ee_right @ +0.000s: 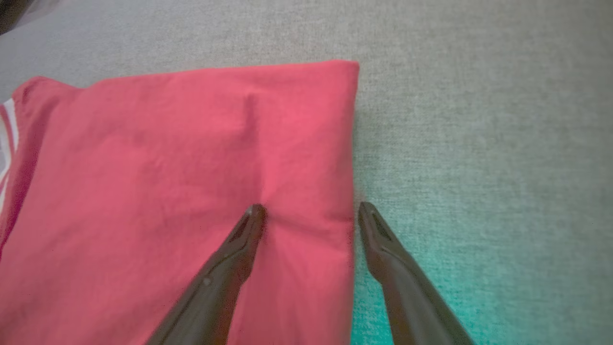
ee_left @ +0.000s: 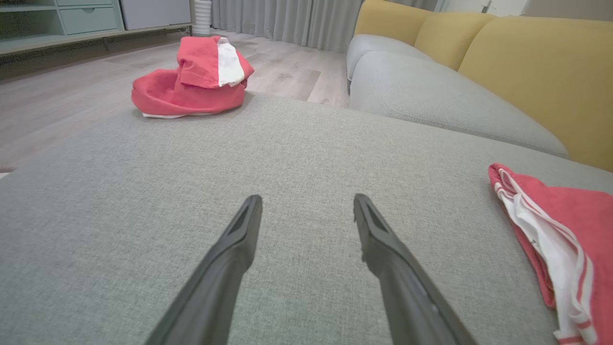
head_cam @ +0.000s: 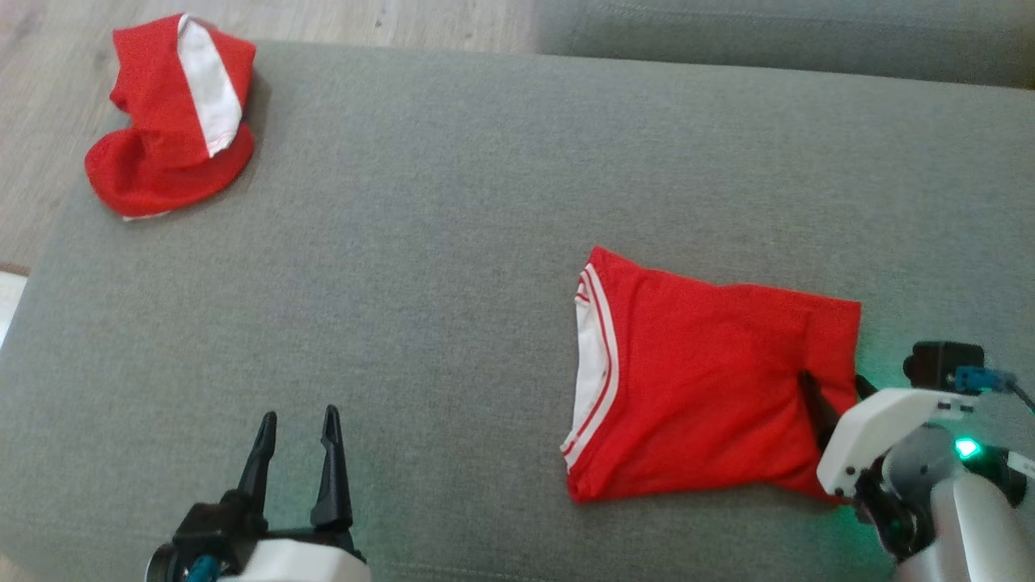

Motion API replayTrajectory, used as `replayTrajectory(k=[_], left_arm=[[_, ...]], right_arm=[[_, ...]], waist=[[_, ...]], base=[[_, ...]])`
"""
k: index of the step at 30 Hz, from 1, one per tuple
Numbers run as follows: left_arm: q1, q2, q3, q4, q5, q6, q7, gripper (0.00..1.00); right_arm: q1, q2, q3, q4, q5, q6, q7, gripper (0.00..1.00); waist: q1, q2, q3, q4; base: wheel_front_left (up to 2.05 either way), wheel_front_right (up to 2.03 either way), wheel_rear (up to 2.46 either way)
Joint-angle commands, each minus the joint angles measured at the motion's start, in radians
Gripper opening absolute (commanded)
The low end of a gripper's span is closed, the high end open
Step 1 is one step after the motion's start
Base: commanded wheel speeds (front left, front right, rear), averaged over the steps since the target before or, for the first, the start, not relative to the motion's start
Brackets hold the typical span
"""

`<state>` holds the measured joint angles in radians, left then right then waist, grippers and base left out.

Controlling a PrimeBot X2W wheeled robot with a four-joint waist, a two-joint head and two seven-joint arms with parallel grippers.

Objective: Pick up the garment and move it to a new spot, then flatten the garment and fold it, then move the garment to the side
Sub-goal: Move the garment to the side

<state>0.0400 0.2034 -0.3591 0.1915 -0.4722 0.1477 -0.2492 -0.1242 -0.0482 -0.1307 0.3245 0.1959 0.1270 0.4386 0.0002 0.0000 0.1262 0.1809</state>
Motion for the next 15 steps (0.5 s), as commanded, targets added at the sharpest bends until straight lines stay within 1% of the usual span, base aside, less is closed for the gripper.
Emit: replayTrajectory(k=[1,4,5,6,7,8,9,11,15], left_arm=[[-0.054,-0.004,0.038,-0.022,0.013,-0.006,-0.013,1.00],[-0.060,-0.010,0.044,-0.018,0.023,-0.014,-0.013,1.00],[-0.062,-0.011,0.045,-0.017,0.027,-0.016,-0.013,1.00],[-0.065,-0.012,0.046,-0.017,0.031,-0.019,-0.013,1.00],[-0.068,-0.013,0.046,-0.017,0.035,-0.021,-0.013,1.00],[-0.070,-0.014,0.046,-0.017,0.040,-0.023,-0.013,1.00],[-0.072,-0.013,0.046,-0.019,0.044,-0.026,-0.013,1.00],[-0.074,-0.012,0.045,-0.022,0.048,-0.028,-0.013,1.00],[-0.089,-0.018,0.021,-0.031,0.070,-0.040,-0.013,1.00]], right_arm=[[-0.052,-0.016,0.025,-0.020,0.013,0.004,0.009,1.00],[-0.072,-0.018,0.033,0.017,0.025,0.004,0.032,0.99],[-0.080,-0.019,0.038,0.028,0.031,0.004,0.036,0.83],[-0.088,-0.021,0.045,0.036,0.037,0.004,0.038,0.46],[-0.096,-0.023,0.051,0.043,0.041,0.004,0.038,0.26],[-0.106,-0.026,0.059,0.045,0.047,0.004,0.033,0.11],[-0.117,-0.030,0.065,0.045,0.053,0.004,0.024,0.00],[-0.129,-0.036,0.071,0.045,0.058,0.004,0.014,0.00],[-0.184,-0.070,0.079,0.034,0.079,0.004,-0.032,0.00]], waist=[[-0.0002,0.0000,0.015,0.013],[-0.0002,0.0000,0.024,0.018],[-0.0002,0.0000,0.028,0.018],[-0.0002,0.0000,0.032,0.016],[-0.0002,0.0000,0.036,0.012],[-0.0002,0.0000,0.040,0.007],[-0.0002,0.0000,0.044,0.000],[-0.0002,0.0000,0.048,-0.009],[-0.0002,0.0000,0.070,-0.064]], base=[[0.00,0.00,0.00],[0.00,0.00,0.00],[0.00,0.00,0.00],[0.00,0.00,0.00],[0.00,0.00,0.00],[0.00,0.00,0.00],[0.00,0.00,0.00],[0.00,0.00,0.00],[0.00,0.00,0.00]])
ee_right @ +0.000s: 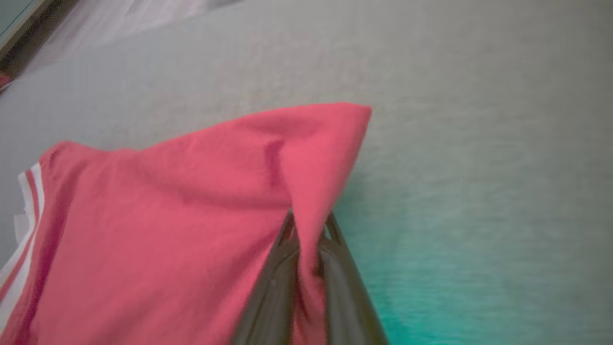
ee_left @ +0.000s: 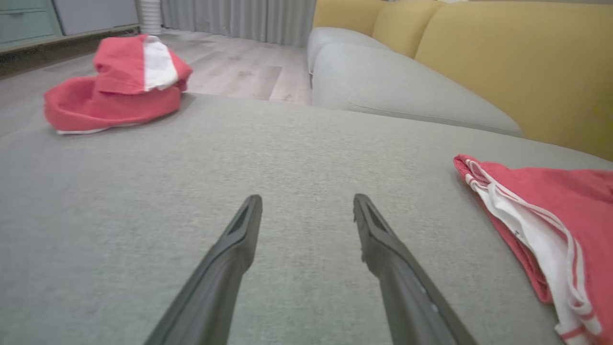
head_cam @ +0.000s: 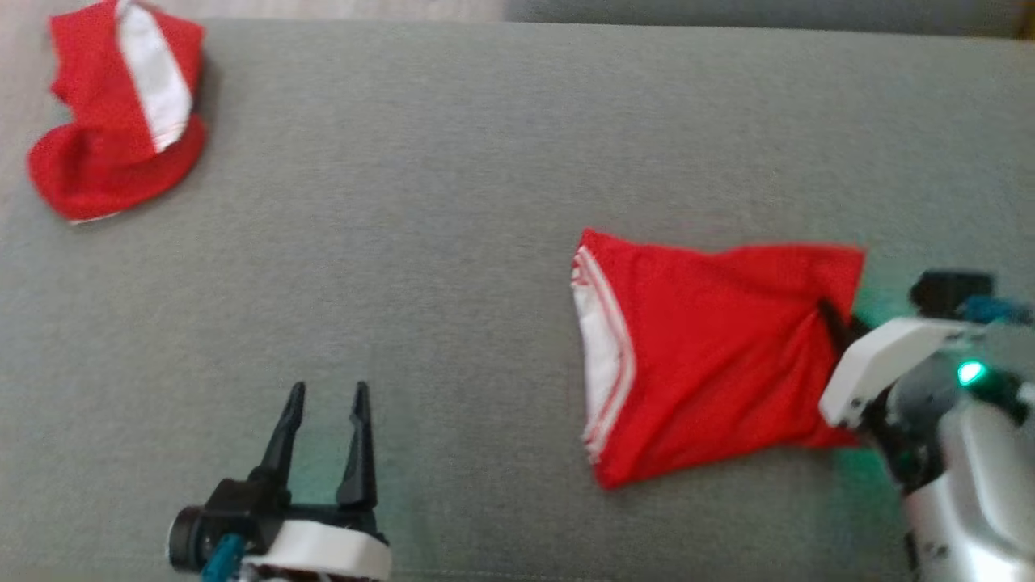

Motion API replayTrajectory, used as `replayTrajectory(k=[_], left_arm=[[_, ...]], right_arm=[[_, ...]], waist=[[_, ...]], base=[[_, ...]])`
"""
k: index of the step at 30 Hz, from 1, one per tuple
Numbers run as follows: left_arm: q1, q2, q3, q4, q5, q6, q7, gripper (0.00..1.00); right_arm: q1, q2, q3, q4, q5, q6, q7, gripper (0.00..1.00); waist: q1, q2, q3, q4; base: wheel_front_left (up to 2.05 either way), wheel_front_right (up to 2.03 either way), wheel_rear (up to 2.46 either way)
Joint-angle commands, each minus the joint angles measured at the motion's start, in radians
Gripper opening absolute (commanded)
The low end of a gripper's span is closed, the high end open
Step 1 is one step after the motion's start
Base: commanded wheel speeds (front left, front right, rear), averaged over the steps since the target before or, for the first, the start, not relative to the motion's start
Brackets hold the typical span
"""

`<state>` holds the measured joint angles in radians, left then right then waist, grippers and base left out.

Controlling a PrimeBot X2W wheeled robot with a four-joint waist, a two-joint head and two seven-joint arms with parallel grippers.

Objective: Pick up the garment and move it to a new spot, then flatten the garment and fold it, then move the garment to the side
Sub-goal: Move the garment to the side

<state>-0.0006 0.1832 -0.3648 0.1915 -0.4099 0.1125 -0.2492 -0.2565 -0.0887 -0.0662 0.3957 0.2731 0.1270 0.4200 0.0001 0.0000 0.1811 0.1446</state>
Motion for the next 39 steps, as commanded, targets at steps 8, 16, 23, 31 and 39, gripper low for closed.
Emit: replayTrajectory(k=[8,16,23,31,39], left_arm=[[-0.126,0.013,-0.003,-0.058,0.044,-0.010,0.006,1.00],[-0.199,0.064,0.004,-0.110,0.073,-0.009,0.050,1.00],[-0.227,0.095,0.008,-0.147,0.086,-0.003,0.085,1.00],[-0.221,0.106,0.017,-0.161,0.081,0.010,0.083,1.00],[-0.202,0.112,0.024,-0.174,0.072,0.022,0.076,1.00]], right_arm=[[-0.173,-0.130,-0.043,-0.095,0.005,0.004,-0.056,0.00],[-0.226,-0.144,-0.100,-0.139,0.018,0.004,-0.100,0.00],[-0.276,-0.128,-0.068,-0.112,0.004,0.004,-0.135,0.00],[-0.421,-0.191,0.007,0.011,-0.034,0.004,-0.155,0.00],[-0.594,-0.283,-0.004,0.162,-0.081,0.004,-0.175,0.00]], waist=[[-0.0001,0.0000,0.116,-0.232],[-0.0001,0.0000,0.219,-0.414],[-0.0001,0.0000,0.257,-0.472],[-0.0001,0.0000,0.248,-0.422],[-0.0001,0.0000,0.247,-0.338]], base=[[0.00,0.00,0.00],[0.00,0.00,0.00],[0.00,0.00,0.00],[0.00,0.00,0.00],[0.00,0.00,0.00]])
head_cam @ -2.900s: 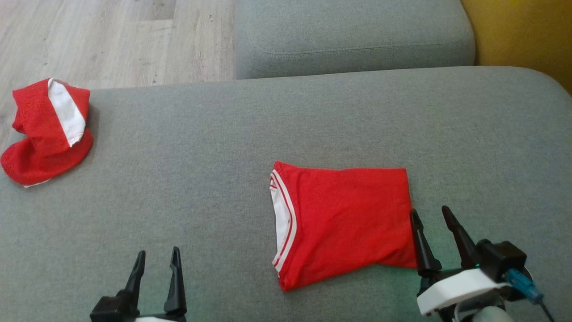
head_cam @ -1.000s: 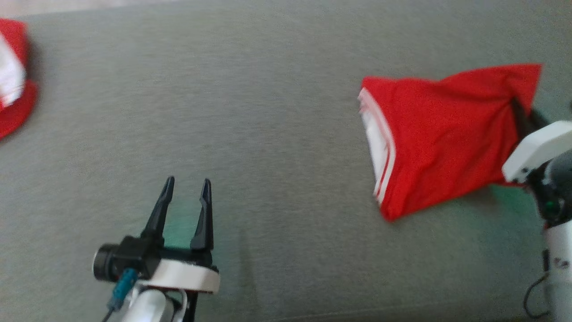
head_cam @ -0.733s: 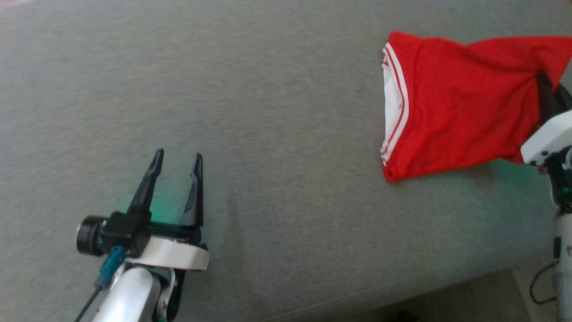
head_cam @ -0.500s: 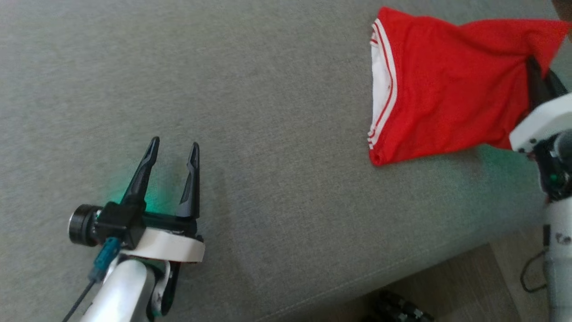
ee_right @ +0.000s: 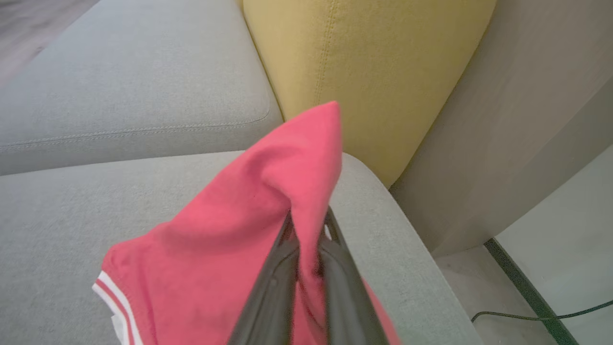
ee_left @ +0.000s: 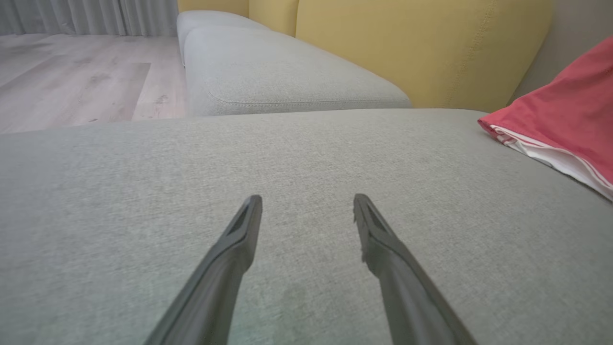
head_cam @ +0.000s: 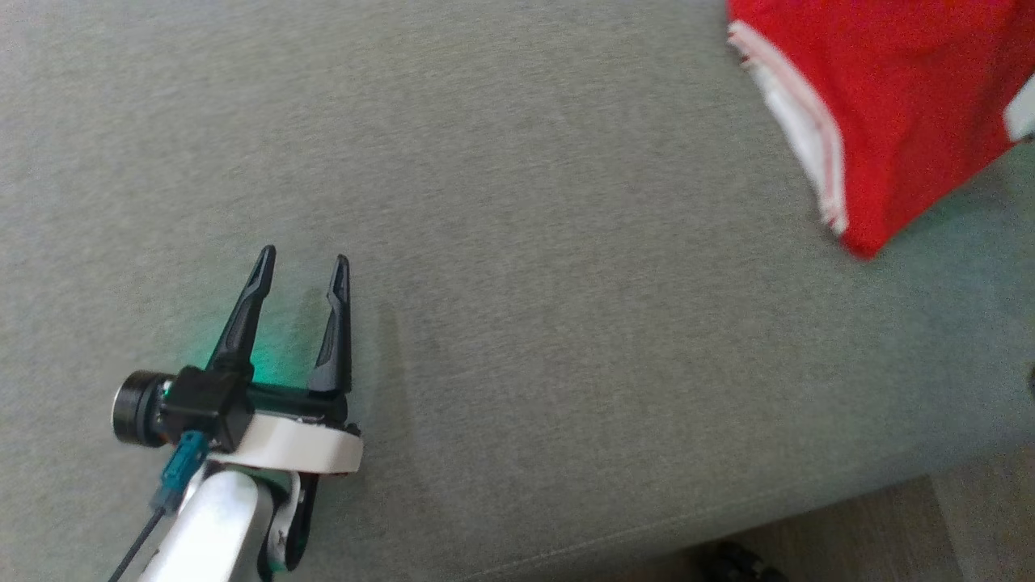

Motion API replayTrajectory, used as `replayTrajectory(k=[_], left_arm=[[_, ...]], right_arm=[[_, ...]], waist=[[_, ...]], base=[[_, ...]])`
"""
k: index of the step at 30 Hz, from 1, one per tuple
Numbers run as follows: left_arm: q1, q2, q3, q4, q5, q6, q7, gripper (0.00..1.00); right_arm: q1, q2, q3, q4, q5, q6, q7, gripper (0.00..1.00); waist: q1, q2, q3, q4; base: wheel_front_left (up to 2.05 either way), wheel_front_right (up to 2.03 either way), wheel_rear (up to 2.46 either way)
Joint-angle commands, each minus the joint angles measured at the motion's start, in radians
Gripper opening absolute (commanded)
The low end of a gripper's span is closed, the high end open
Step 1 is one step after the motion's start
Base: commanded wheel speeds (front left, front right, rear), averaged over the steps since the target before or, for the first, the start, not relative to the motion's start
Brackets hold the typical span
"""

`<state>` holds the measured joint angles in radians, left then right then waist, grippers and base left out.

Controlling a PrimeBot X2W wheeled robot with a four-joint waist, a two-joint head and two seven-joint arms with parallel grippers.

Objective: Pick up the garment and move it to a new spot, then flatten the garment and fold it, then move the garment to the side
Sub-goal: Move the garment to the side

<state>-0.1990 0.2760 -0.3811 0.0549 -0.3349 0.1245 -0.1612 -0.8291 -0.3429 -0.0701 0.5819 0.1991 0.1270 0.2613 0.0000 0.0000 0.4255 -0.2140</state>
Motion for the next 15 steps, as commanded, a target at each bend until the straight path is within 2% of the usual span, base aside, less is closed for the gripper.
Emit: replayTrajectory(k=[1,11,12,13,14,15], left_arm=[[-0.004,0.019,0.040,-0.037,-0.003,0.010,-0.012,1.00],[0.003,0.016,0.026,-0.048,-0.003,0.017,-0.015,1.00],[0.003,0.016,0.025,-0.048,-0.003,0.018,-0.016,1.00],[0.003,0.015,0.024,-0.047,-0.003,0.018,-0.016,1.00],[0.002,0.015,0.023,-0.045,-0.003,0.019,-0.017,1.00],[0.001,0.015,0.022,-0.044,-0.004,0.019,-0.017,1.00]], right_arm=[[-0.021,-0.029,0.000,-0.024,-0.007,0.004,-0.017,0.00],[-0.090,-0.129,-0.146,0.140,-0.111,0.004,-0.077,0.00],[-0.091,-0.130,-0.164,0.150,-0.125,0.004,-0.089,0.31],[-0.091,-0.130,-0.173,0.155,-0.141,0.004,-0.104,0.86],[-0.091,-0.127,-0.183,0.160,-0.152,0.004,-0.122,1.00],[-0.093,-0.121,-0.194,0.165,-0.161,0.004,-0.137,1.00]], waist=[[0.0000,0.0000,0.002,0.021],[0.0000,0.0000,0.034,0.087],[0.0000,0.0000,0.036,0.089],[0.0000,0.0000,0.037,0.091],[0.0000,0.0000,0.038,0.092],[0.0000,0.0000,0.038,0.092]], base=[[0.00,0.00,0.00],[0.00,0.00,0.00],[0.00,0.00,0.00],[0.00,0.00,0.00],[0.00,0.00,0.00],[0.00,0.00,0.00]])
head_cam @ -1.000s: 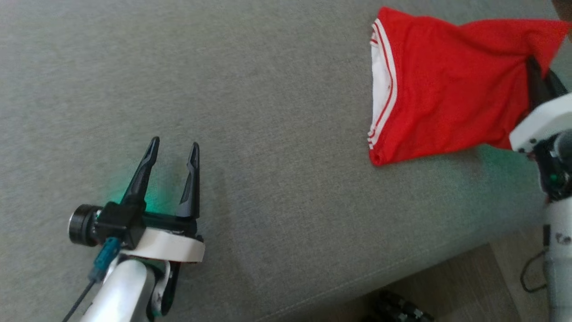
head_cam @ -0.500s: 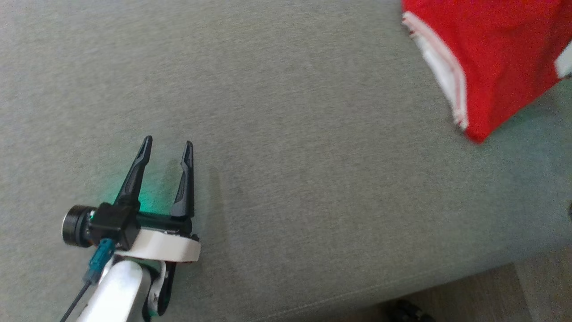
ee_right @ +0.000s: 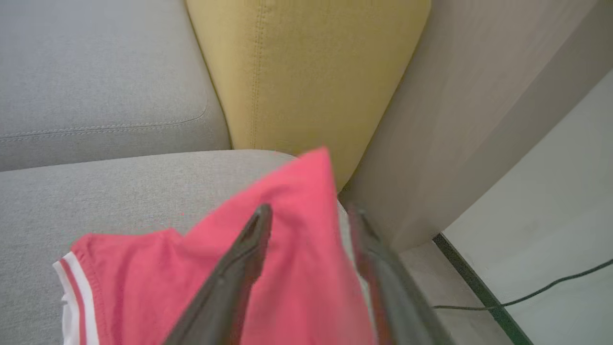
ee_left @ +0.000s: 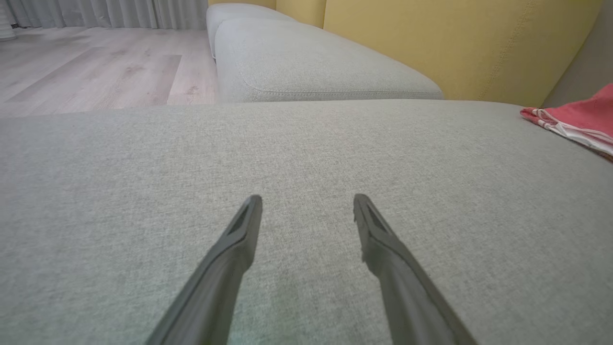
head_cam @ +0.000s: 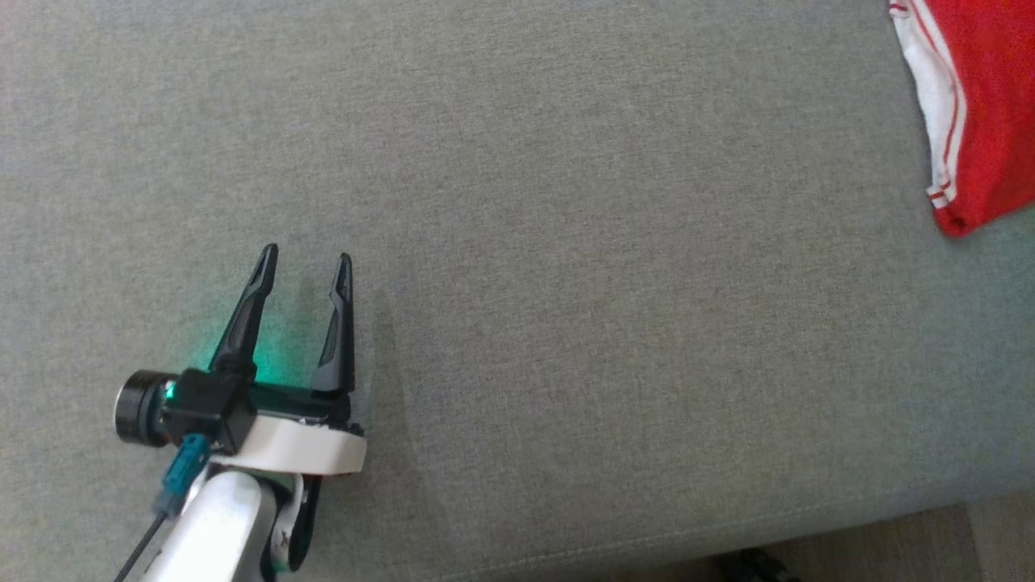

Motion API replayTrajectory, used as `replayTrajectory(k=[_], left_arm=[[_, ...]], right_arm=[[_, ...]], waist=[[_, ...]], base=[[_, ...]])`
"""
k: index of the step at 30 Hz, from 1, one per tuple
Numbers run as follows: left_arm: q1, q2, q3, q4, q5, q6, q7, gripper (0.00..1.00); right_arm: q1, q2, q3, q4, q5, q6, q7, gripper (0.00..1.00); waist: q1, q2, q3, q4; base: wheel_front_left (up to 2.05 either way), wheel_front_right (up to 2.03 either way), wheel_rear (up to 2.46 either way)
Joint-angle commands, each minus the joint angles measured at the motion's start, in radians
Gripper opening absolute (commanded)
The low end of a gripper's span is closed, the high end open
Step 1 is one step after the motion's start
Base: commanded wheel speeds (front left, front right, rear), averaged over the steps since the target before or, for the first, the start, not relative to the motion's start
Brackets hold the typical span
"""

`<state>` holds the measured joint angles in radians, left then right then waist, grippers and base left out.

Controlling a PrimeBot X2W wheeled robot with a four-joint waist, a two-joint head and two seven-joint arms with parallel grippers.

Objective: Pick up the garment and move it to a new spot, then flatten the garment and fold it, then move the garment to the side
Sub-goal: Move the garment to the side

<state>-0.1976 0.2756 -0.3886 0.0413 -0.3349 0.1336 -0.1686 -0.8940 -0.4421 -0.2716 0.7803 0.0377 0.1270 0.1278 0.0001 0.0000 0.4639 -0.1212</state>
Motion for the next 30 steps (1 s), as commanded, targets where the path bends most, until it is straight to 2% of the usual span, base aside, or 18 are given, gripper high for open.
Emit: replayTrajectory(k=[1,4,8,15,18,25,30], left_arm=[[-0.001,0.015,0.029,-0.028,-0.004,0.010,-0.010,1.00],[-0.004,0.013,0.028,-0.022,-0.007,0.013,-0.011,1.00],[-0.005,0.013,0.029,-0.015,-0.013,0.014,-0.014,1.00],[0.001,0.001,0.042,0.019,-0.039,0.016,-0.033,1.00],[0.012,-0.005,0.060,0.045,-0.061,0.017,-0.048,1.00],[0.063,-0.015,0.110,0.101,-0.101,0.030,-0.074,1.00],[0.109,-0.026,0.128,0.120,-0.114,0.038,-0.083,1.00]], right_arm=[[-0.029,-0.014,0.003,-0.029,-0.011,0.004,-0.015,1.00],[-0.035,0.019,0.025,-0.027,-0.030,0.004,-0.049,1.00],[-0.043,0.064,0.101,-0.041,-0.020,0.004,-0.079,1.00],[-0.007,0.112,0.274,-0.100,0.049,0.004,-0.113,1.00],[0.037,0.137,0.314,-0.129,0.082,0.004,-0.133,1.00],[0.183,0.219,0.334,-0.185,0.118,0.004,-0.189,1.00],[0.298,0.274,0.320,-0.236,0.093,0.004,-0.224,1.00]], waist=[[-0.0001,0.0000,-0.001,-0.001],[-0.0001,0.0000,-0.007,-0.006],[-0.0001,0.0000,-0.030,-0.015],[-0.0001,0.0000,-0.107,-0.013],[-0.0001,0.0000,-0.156,-0.006],[-0.0001,0.0000,-0.267,0.014],[-0.0001,0.0000,-0.322,0.030]], base=[[0.00,0.00,0.00],[0.00,0.00,0.00],[0.00,0.00,0.00],[0.00,0.00,0.00],[0.00,0.00,0.00],[0.00,0.00,0.00],[0.00,0.00,0.00]])
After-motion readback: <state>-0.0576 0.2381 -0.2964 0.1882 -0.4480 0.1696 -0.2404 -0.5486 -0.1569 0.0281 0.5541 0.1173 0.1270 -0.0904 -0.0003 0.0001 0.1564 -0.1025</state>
